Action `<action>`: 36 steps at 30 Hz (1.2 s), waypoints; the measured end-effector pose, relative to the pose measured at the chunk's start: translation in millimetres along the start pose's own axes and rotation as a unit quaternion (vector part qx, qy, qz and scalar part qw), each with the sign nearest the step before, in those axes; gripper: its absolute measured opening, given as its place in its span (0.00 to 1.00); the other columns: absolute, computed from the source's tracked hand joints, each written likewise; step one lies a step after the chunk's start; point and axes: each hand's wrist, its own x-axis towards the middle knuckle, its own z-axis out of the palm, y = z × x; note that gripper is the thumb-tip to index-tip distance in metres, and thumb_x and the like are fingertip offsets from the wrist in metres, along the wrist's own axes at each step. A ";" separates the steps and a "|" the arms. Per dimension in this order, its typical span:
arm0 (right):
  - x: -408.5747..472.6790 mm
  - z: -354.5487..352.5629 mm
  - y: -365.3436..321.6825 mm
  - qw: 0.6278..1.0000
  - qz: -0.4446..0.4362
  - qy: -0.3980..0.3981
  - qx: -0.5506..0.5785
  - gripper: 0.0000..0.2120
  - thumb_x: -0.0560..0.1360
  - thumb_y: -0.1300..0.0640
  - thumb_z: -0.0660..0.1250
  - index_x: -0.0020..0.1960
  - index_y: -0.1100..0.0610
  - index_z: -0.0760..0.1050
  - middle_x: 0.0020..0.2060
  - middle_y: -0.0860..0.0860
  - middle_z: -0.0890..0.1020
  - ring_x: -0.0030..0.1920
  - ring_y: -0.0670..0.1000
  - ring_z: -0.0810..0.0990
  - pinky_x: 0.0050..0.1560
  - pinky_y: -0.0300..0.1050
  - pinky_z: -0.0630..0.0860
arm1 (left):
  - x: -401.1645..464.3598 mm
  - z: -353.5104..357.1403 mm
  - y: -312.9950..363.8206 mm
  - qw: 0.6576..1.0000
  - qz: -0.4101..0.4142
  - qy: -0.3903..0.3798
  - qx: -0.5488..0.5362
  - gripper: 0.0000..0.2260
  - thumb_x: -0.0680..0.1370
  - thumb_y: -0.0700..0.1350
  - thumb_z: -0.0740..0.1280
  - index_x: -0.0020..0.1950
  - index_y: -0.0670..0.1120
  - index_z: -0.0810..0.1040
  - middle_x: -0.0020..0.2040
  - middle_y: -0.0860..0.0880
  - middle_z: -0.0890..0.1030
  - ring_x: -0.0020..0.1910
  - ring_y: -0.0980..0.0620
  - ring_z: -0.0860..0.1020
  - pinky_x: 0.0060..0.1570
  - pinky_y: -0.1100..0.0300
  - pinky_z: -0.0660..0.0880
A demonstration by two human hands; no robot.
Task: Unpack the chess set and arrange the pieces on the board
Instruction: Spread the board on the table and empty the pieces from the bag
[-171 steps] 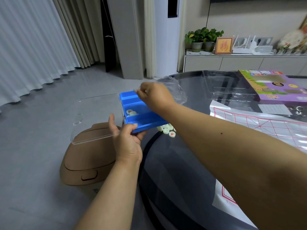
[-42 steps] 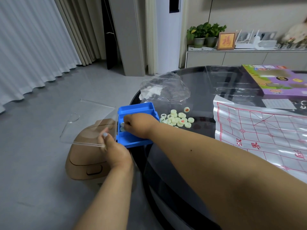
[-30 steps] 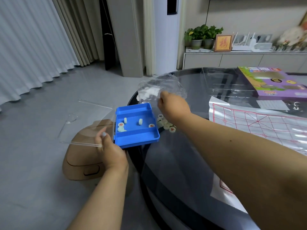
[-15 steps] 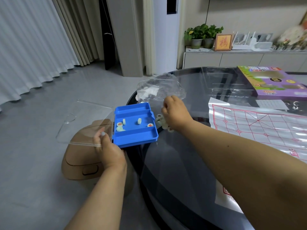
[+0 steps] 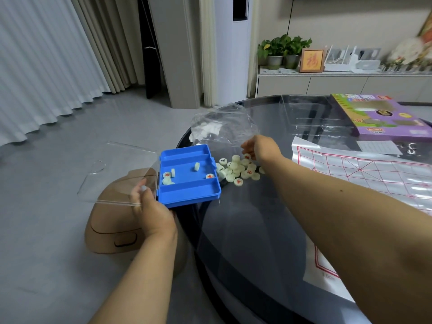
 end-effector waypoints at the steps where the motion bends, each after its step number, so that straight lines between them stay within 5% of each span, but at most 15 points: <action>1: -2.2 0.6 -1.6 1.000 -0.008 0.001 -0.010 0.10 0.76 0.61 0.58 0.39 0.58 0.76 0.38 0.53 0.78 0.37 0.51 0.77 0.39 0.43 0.75 | 0.4 -0.2 -0.2 1.000 0.000 -0.001 0.000 0.12 0.82 0.47 0.55 0.62 0.50 0.74 0.46 0.49 0.78 0.41 0.52 0.77 0.29 0.61 0.70; 4: -10.4 5.9 -7.0 0.984 -0.097 0.044 -0.146 0.12 0.76 0.59 0.56 0.45 0.62 0.78 0.45 0.56 0.81 0.47 0.56 0.78 0.52 0.51 0.76 | 2.4 -0.7 -0.9 1.000 -0.003 -0.001 0.001 0.12 0.82 0.48 0.55 0.61 0.51 0.73 0.46 0.48 0.78 0.41 0.51 0.78 0.28 0.61 0.69; 8: -40.2 37.7 -20.3 0.924 -0.279 0.015 -0.263 0.13 0.76 0.59 0.57 0.55 0.60 0.78 0.49 0.55 0.81 0.49 0.55 0.78 0.51 0.51 0.76 | 4.9 -0.7 -3.0 1.000 -0.001 0.001 0.001 0.12 0.82 0.48 0.55 0.61 0.51 0.74 0.45 0.51 0.77 0.41 0.51 0.77 0.30 0.60 0.70; 12: -43.4 76.6 -18.6 0.772 -0.371 -0.086 -0.509 0.17 0.75 0.60 0.58 0.61 0.53 0.76 0.55 0.52 0.80 0.57 0.54 0.75 0.62 0.46 0.65 | 6.6 -0.4 -4.0 1.000 0.009 0.003 -0.023 0.11 0.82 0.47 0.56 0.59 0.52 0.75 0.47 0.50 0.77 0.44 0.48 0.77 0.37 0.57 0.72; 15: -50.4 92.8 -15.8 0.669 -0.361 -0.110 -0.640 0.16 0.77 0.58 0.55 0.60 0.54 0.75 0.56 0.52 0.79 0.57 0.54 0.75 0.59 0.46 0.65 | 8.6 -0.2 -5.9 1.000 0.011 -0.003 -0.025 0.11 0.81 0.46 0.56 0.59 0.52 0.75 0.51 0.44 0.78 0.43 0.47 0.76 0.33 0.59 0.70; 17: -58.0 103.2 -15.6 0.682 -0.343 -0.154 -0.628 0.16 0.78 0.58 0.53 0.62 0.58 0.73 0.58 0.54 0.76 0.58 0.55 0.73 0.55 0.46 0.67 | 11.2 -0.1 -6.9 1.000 0.016 -0.003 -0.024 0.10 0.80 0.47 0.56 0.55 0.55 0.76 0.53 0.43 0.78 0.45 0.46 0.75 0.37 0.56 0.72; 22: -64.7 133.9 -13.1 0.816 -0.252 -0.224 -0.470 0.19 0.79 0.52 0.55 0.66 0.59 0.67 0.64 0.56 0.72 0.64 0.57 0.68 0.60 0.50 0.66 | 13.4 -1.4 -8.7 0.998 0.061 0.000 0.005 0.10 0.82 0.42 0.55 0.56 0.48 0.75 0.55 0.45 0.76 0.55 0.49 0.74 0.57 0.53 0.71; 30: -65.7 150.5 5.1 0.766 -0.323 -0.168 -0.531 0.20 0.81 0.46 0.50 0.65 0.57 0.68 0.63 0.55 0.70 0.63 0.58 0.68 0.60 0.55 0.66 | 20.1 4.4 -13.4 0.997 0.072 -0.001 -0.037 0.09 0.80 0.42 0.55 0.55 0.45 0.73 0.56 0.40 0.78 0.56 0.45 0.76 0.55 0.56 0.73; 36: -65.1 146.9 3.9 0.754 -0.322 -0.194 -0.539 0.20 0.82 0.47 0.47 0.62 0.57 0.71 0.59 0.57 0.75 0.59 0.60 0.71 0.55 0.53 0.67 | 17.0 5.4 -12.2 0.997 0.070 0.009 -0.039 0.19 0.74 0.49 0.56 0.59 0.41 0.74 0.56 0.39 0.79 0.55 0.46 0.77 0.52 0.59 0.72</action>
